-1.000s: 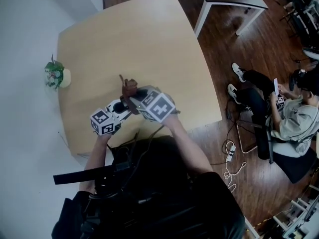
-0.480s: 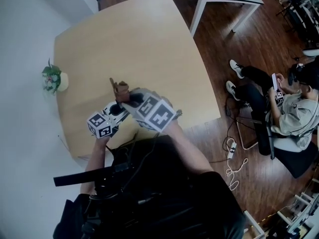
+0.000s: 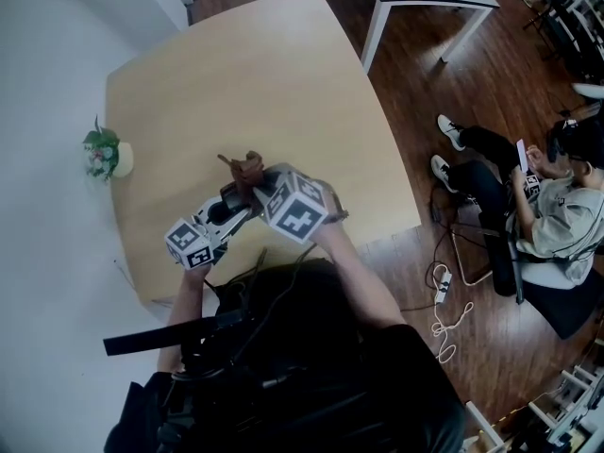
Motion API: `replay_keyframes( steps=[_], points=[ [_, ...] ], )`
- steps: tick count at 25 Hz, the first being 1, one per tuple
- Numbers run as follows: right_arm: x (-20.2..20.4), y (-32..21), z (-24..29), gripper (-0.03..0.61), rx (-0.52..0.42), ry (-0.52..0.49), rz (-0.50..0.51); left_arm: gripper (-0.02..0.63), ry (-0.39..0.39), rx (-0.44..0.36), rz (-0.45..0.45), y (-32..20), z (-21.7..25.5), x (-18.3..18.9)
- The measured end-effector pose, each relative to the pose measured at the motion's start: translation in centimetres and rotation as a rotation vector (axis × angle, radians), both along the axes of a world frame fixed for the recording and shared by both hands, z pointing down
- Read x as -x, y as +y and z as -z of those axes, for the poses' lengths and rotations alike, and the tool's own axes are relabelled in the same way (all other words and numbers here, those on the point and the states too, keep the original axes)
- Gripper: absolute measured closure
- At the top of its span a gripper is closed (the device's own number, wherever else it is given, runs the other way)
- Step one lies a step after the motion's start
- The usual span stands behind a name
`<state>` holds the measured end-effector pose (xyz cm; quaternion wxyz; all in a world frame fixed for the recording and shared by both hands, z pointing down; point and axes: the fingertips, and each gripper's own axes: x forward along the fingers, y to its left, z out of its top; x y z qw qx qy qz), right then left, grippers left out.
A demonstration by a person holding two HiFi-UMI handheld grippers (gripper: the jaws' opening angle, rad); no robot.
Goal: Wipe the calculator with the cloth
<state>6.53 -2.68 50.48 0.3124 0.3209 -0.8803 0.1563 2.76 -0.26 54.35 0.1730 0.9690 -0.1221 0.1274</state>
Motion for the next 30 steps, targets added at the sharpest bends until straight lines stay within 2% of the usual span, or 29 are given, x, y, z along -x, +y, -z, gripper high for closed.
replay_keyframes(
  steps=[4,6,8,10,11,12,14,16,19,21,23,24,26,27,28,30],
  points=[
    [-7.2,-0.4,-3.6,0.512,0.048,0.144,-0.178,0.489,0.040,0.017,0.036,-0.6,0.5,0.8],
    [-8.0,0.0,-2.5,0.514,0.043,0.132,-0.206,0.489,0.036,0.013,0.034,-0.7,0.3,1.0],
    [-5.2,0.5,0.8,0.514,0.013,0.020,-0.153,0.489,0.020,0.008,0.023,-0.5,-0.2,1.1],
    [0.4,1.6,4.5,0.514,-0.007,-0.144,-0.026,0.489,0.011,0.007,0.022,-0.4,-0.4,1.0],
    [3.3,2.2,5.8,0.514,-0.012,-0.196,0.047,0.489,0.008,0.003,0.023,-0.3,-0.3,0.9],
    [5.7,2.7,6.3,0.513,-0.018,-0.208,0.113,0.489,0.005,-0.005,0.024,-0.2,-0.2,0.9],
    [8.4,2.8,5.4,0.512,-0.036,-0.144,0.189,0.489,-0.004,-0.033,0.022,-0.1,0.1,0.8],
    [8.3,2.1,4.0,0.511,-0.039,-0.099,0.183,0.489,-0.016,-0.061,0.018,0.2,0.3,0.8],
    [5.8,1.0,3.3,0.509,-0.002,-0.143,0.114,0.489,-0.012,-0.076,0.027,0.2,0.7,1.3],
    [3.3,0.0,2.0,0.509,0.026,-0.138,0.050,0.488,0.012,-0.072,0.046,0.0,1.1,1.9],
    [-0.2,-1.2,-1.2,0.511,0.068,-0.078,-0.044,0.488,0.045,-0.041,0.075,-0.4,1.2,2.5],
    [-2.4,-1.7,-3.4,0.511,0.093,-0.018,-0.102,0.488,0.066,-0.010,0.094,-0.6,1.2,2.8],
    [-6.2,-2.1,-7.8,0.512,0.136,0.105,-0.200,0.486,0.119,0.081,0.145,-1.4,0.7,3.7],
    [-7.1,-1.8,-9.0,0.514,0.153,0.124,-0.226,0.486,0.145,0.134,0.175,-1.8,0.1,4.3],
    [-7.1,-1.4,-9.4,0.514,0.167,0.105,-0.233,0.485,0.168,0.188,0.210,-2.4,-0.5,4.9],
    [-4.5,0.4,-9.0,0.514,0.207,-0.012,-0.192,0.485,0.209,0.300,0.295,-2.8,-2.2,6.3]
  ],
)
